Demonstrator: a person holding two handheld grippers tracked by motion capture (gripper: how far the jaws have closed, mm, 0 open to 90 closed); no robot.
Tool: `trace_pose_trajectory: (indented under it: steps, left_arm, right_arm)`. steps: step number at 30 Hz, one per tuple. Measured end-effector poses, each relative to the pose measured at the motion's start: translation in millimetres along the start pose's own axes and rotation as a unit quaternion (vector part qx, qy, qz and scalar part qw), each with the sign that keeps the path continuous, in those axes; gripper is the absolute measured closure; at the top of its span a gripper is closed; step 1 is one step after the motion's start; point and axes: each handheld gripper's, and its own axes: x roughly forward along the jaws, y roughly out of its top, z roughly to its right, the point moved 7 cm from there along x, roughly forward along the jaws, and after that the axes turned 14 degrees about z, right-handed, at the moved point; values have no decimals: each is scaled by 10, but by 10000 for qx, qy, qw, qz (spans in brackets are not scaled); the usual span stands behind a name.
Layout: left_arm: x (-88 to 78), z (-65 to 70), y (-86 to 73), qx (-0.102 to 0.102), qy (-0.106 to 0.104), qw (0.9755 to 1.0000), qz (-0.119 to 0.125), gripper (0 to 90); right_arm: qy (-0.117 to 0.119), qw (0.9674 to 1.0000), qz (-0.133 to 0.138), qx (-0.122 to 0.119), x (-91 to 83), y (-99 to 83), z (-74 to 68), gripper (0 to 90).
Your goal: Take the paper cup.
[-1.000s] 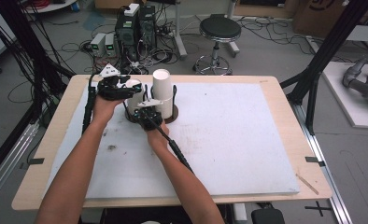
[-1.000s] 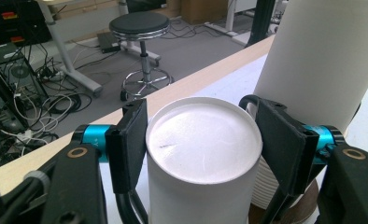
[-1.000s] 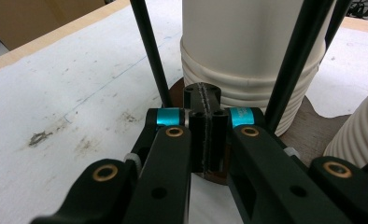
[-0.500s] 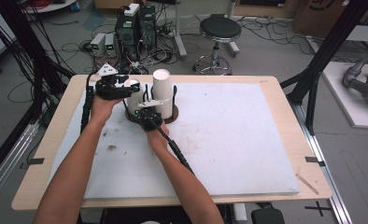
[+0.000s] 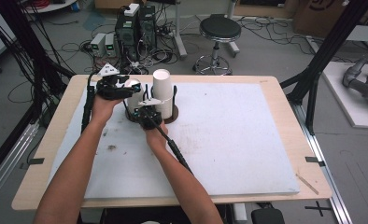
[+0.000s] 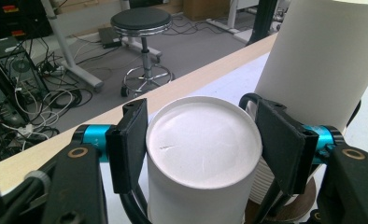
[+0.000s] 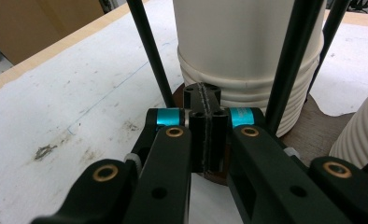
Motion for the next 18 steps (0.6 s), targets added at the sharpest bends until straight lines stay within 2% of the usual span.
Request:
trace_pose_trajectory:
  steps: [18]
  left_arm:
    - [-7, -18, 4, -87, 19, 10000, 8, 366]
  right_arm:
    - [15, 10000, -33, -2, 9, -15, -9, 900]
